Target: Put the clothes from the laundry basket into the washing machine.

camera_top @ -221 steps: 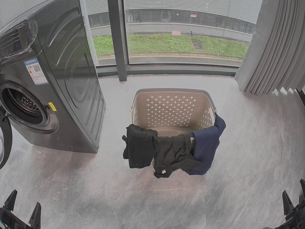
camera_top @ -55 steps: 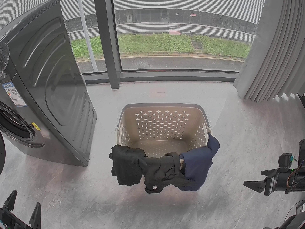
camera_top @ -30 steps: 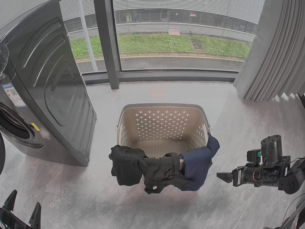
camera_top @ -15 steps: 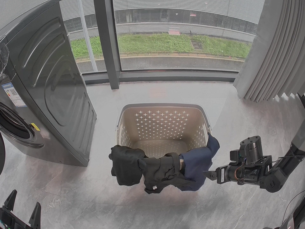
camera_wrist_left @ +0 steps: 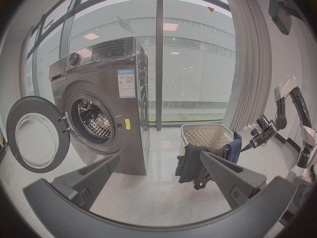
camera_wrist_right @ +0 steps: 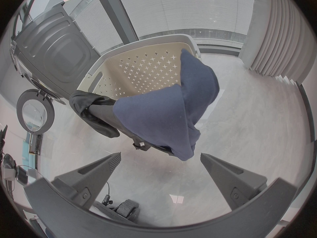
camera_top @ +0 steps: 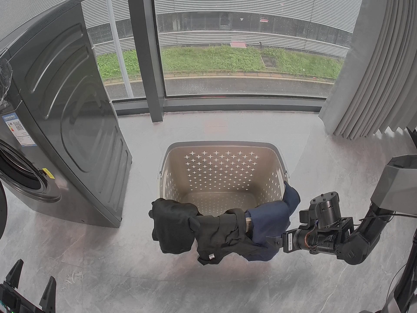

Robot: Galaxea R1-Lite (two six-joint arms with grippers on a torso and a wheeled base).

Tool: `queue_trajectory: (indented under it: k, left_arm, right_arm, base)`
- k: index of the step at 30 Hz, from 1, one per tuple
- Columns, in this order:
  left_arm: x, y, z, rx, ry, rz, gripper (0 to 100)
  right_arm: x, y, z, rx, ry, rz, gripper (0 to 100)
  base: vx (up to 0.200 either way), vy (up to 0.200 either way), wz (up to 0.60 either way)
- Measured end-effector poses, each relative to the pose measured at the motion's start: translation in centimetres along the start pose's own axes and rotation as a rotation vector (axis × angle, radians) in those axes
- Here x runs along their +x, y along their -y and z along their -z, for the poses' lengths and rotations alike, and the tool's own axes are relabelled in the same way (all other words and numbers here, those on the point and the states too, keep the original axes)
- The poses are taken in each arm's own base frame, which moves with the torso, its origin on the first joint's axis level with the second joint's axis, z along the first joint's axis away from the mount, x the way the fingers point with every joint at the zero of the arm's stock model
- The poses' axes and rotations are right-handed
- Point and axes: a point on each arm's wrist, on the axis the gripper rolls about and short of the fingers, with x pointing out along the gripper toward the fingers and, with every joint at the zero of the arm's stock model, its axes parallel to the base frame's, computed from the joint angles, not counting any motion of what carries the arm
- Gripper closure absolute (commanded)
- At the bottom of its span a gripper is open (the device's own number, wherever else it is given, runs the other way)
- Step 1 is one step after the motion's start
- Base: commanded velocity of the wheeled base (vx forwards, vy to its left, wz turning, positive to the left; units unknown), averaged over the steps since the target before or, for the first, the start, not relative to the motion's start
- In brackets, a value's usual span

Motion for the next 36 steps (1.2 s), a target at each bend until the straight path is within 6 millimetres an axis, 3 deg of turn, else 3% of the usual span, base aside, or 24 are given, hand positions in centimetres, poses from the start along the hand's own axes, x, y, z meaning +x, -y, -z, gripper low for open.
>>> queue_trajectory:
  k: [14,26,27,36]
  left_arm:
    - [0.0,0.0,0.0,-0.001,0.000,0.000,0]
    - [0.0,0.0,0.0,0.000,0.000,0.000,0]
    - [0.0,0.0,0.0,0.000,0.000,0.000,0]
    - [0.0,0.0,0.0,-0.001,0.000,0.001,0]
  right_arm:
    - [3.5,-0.2,-0.9,-0.002,0.031,-0.004,0]
    - [4.6,-0.2,-1.3,-0.001,0.047,-0.002,0]
    - [4.6,-0.2,-1.3,-0.001,0.048,-0.003,100]
    - [4.8,-0.5,-1.5,-0.005,0.058,-0.012,100]
  base:
    - [0.000,0.000,0.00]
    - [0.000,0.000,0.00]
    - [0.000,0.000,0.00]
    - [0.000,0.000,0.00]
